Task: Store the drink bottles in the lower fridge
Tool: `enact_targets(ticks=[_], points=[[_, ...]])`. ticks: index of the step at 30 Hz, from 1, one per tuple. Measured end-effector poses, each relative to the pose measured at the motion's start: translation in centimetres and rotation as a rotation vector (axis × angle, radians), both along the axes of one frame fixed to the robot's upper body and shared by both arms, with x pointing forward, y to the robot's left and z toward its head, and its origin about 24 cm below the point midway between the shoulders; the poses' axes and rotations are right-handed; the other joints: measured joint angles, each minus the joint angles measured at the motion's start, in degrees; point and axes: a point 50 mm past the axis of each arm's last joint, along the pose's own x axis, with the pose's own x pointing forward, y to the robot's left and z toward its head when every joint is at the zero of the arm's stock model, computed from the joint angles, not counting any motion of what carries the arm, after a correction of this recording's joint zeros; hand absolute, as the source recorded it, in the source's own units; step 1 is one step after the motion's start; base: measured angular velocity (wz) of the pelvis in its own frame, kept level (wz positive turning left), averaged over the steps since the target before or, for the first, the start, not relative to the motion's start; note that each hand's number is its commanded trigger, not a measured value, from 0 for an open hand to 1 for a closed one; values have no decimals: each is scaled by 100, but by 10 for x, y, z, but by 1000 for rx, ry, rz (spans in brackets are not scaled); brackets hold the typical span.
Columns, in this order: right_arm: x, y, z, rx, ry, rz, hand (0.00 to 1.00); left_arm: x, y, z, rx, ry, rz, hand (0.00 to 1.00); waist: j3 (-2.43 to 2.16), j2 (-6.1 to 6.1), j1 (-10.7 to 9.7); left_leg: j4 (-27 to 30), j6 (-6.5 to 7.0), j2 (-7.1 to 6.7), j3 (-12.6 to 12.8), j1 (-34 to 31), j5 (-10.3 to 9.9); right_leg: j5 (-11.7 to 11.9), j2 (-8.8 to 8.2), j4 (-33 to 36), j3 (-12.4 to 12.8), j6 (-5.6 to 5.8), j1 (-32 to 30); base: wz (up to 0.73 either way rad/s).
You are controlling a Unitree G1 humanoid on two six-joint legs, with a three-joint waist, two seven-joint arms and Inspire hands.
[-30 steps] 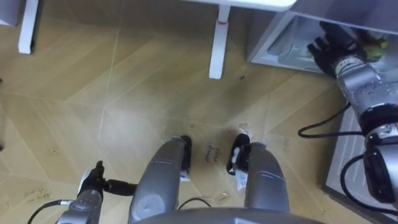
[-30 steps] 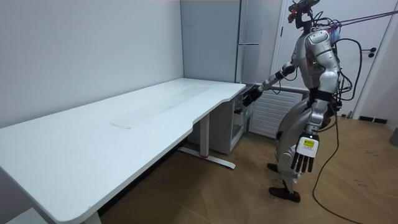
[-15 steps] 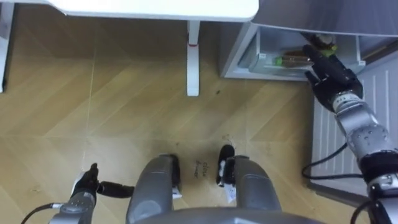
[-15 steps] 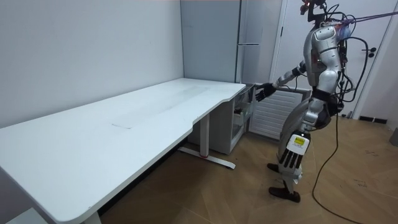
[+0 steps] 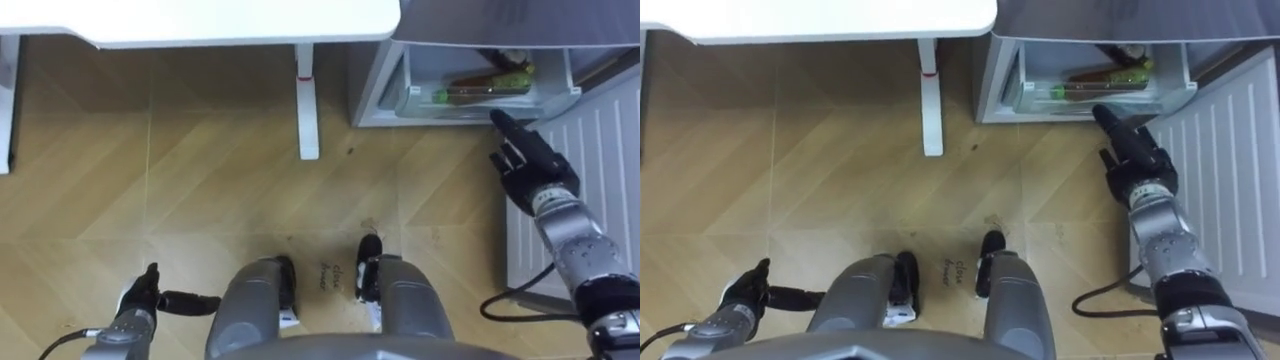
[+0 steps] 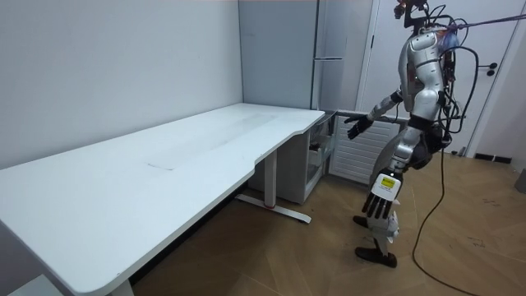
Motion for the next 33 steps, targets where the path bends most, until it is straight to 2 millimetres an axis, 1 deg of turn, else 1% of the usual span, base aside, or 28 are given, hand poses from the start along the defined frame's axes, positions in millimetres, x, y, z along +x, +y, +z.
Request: enact_targets(ticks=[4, 7, 11, 16, 22, 25, 27, 28, 30, 33], points=[[-5, -7, -6, 29, 29, -71, 0, 0, 0, 0, -5, 2, -2, 0, 2, 54, 14, -21, 23, -40, -54, 65, -4, -43, -33, -5, -29, 27, 63, 8], [-6, -9, -8, 31, 42, -88, 0, -3, 1, -1, -4, 12, 0, 0, 6, 65, 25, -32, 24, -57, -83, 62, -3, -64, -34, -4, -30, 43, 65, 6], [-3, -11, -9, 50, 48, -118, 0, -3, 1, -1, -5, 15, -2, 0, 13, 77, 26, -37, 19, -64, -116, 60, -5, -91, -27, -3, -31, 41, 63, 2], [0, -15, -5, 77, 12, -156, 0, -3, -1, -2, -9, 20, -18, 0, 6, 103, 30, -130, -3, -98, -131, 77, 13, -98, -37, 5, -24, 36, 46, 0], [0, -22, -8, 131, 4, -233, 0, -2, -2, -2, 10, 27, -58, 0, 12, 135, 32, -186, -21, -109, -148, 82, 26, -129, -43, 12, -34, 19, 30, 0], [0, -23, -9, 137, 3, -239, 0, -3, -2, -2, 10, 30, -56, 0, 12, 135, 33, -220, -25, -121, -147, 88, 30, -153, -53, 33, -34, 18, 12, 0], [0, -24, -10, 141, 5, -246, 0, -2, -2, -3, 9, 30, -55, 0, 22, 148, 31, -225, -27, -126, -148, 97, 29, -171, -61, 52, -42, 19, 11, 2], [-1, -25, -11, 144, 12, -255, 0, -2, -3, -3, 7, 31, -54, 0, 34, 155, 32, -226, -26, -140, -148, 106, 28, -191, -76, 87, -41, 21, 5, 4], [-3, -26, -13, 149, 21, -270, 0, -1, -3, -3, 6, 29, -55, 0, 40, 152, 36, -212, -20, -175, -134, 97, 21, -253, -123, 217, -28, 22, -67, 2], [-2, -28, -12, 162, 11, -288, 0, -2, -3, -3, 9, 32, -56, 0, 52, 157, 80, 39, -37, -178, -118, -74, -93, -432, -167, 591, -14, -7, -305, 0]])
